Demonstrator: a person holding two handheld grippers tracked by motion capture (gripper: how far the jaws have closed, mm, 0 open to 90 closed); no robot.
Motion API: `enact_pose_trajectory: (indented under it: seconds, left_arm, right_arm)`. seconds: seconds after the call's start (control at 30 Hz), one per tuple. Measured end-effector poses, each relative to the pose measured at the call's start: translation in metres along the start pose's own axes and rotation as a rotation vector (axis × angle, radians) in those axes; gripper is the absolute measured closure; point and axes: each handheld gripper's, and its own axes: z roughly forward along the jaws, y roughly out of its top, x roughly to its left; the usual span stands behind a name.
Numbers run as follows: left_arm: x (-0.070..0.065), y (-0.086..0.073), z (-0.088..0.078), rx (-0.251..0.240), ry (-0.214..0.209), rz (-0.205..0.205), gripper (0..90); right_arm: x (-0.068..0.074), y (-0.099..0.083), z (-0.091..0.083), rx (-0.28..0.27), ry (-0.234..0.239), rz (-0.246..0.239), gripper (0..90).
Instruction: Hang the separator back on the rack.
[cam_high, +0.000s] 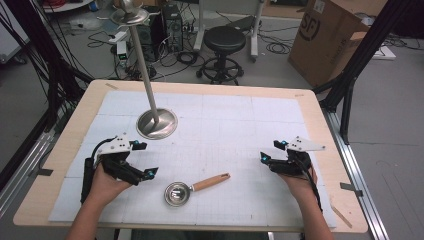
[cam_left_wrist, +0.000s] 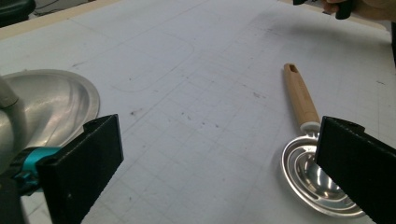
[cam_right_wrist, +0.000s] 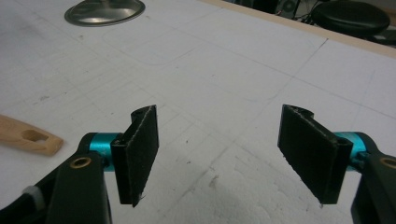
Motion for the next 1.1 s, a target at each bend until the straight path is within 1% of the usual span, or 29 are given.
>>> enact_pose_trajectory:
  seconds: [0.07, 0.17, 0.2, 0.3, 0.37, 0.47, 0.57, 0.6, 0.67, 0.8, 0.83, 0.87, 0.9, 0.93, 0.97, 1.0, 1.03, 1.1]
  left_arm:
    - [-0.005, 0.005, 0.007, 0.006, -0.011, 0.007, 1.8]
    - [-0.014, 0.011, 0.020, 0.031, -0.037, 0.024, 1.8]
    - [-0.017, 0.013, 0.024, 0.045, -0.044, 0.030, 1.8]
    - [-0.024, 0.017, 0.037, 0.092, -0.058, 0.061, 1.8]
    - [-0.028, 0.019, 0.044, 0.115, -0.068, 0.070, 1.8]
    - [-0.034, 0.024, 0.053, 0.149, -0.079, 0.084, 1.8]
    - [-0.040, 0.028, 0.064, 0.171, -0.099, 0.094, 1.8]
    - [-0.043, 0.029, 0.067, 0.184, -0.108, 0.098, 1.8]
    - [-0.047, 0.031, 0.075, 0.224, -0.118, 0.120, 1.8]
    - [-0.056, 0.031, 0.088, 0.282, -0.131, 0.145, 1.9]
    - [-0.057, 0.030, 0.090, 0.298, -0.133, 0.155, 2.5]
    - [-0.059, 0.030, 0.091, 0.314, -0.139, 0.164, 5.8]
    - [-0.060, 0.030, 0.093, 0.323, -0.154, 0.169, 10.9]
    - [-0.062, 0.030, 0.094, 0.329, -0.166, 0.170, 13.4]
    - [-0.063, 0.030, 0.096, 0.340, -0.166, 0.180, 13.9]
    - [-0.064, 0.030, 0.097, 0.346, -0.162, 0.177, 13.9]
    - [-0.064, 0.030, 0.098, 0.363, -0.166, 0.188, 14.3]
    - [-0.065, 0.030, 0.100, 0.376, -0.177, 0.181, 16.7]
  right_arm:
    - [0.000, 0.001, -0.002, -0.013, 0.001, 0.005, 28.7]
    - [0.001, 0.001, -0.002, -0.011, 0.003, 0.009, 28.7]
    - [0.001, 0.001, -0.001, -0.012, 0.004, 0.002, 28.7]
    - [0.001, 0.001, -0.001, -0.015, 0.008, 0.008, 28.7]
    - [0.000, 0.001, -0.001, -0.018, 0.007, 0.001, 28.7]
    - [0.001, 0.001, -0.002, -0.016, 0.006, 0.011, 28.7]
    - [0.001, 0.001, -0.002, -0.020, 0.008, 0.005, 28.7]
    - [0.001, 0.002, -0.002, -0.021, 0.008, 0.005, 28.7]
    - [0.000, 0.001, -0.003, -0.021, 0.006, 0.004, 28.7]
    - [-0.001, 0.001, -0.003, -0.027, 0.007, 0.013, 28.7]
    - [-0.001, 0.001, -0.003, -0.027, 0.006, 0.012, 28.7]
    - [-0.001, 0.001, -0.003, -0.026, 0.007, 0.012, 28.7]
    - [-0.001, 0.001, -0.003, -0.025, 0.006, 0.009, 28.8]
    - [-0.001, 0.001, -0.003, -0.024, 0.007, 0.013, 28.7]
    - [-0.001, 0.001, -0.003, -0.024, 0.007, 0.010, 28.8]
    - [-0.001, 0.001, -0.002, -0.026, 0.008, 0.010, 28.8]
    - [-0.001, 0.001, -0.002, -0.025, 0.007, 0.008, 28.8]
    - [-0.001, 0.001, -0.002, -0.025, 0.007, 0.006, 28.8]
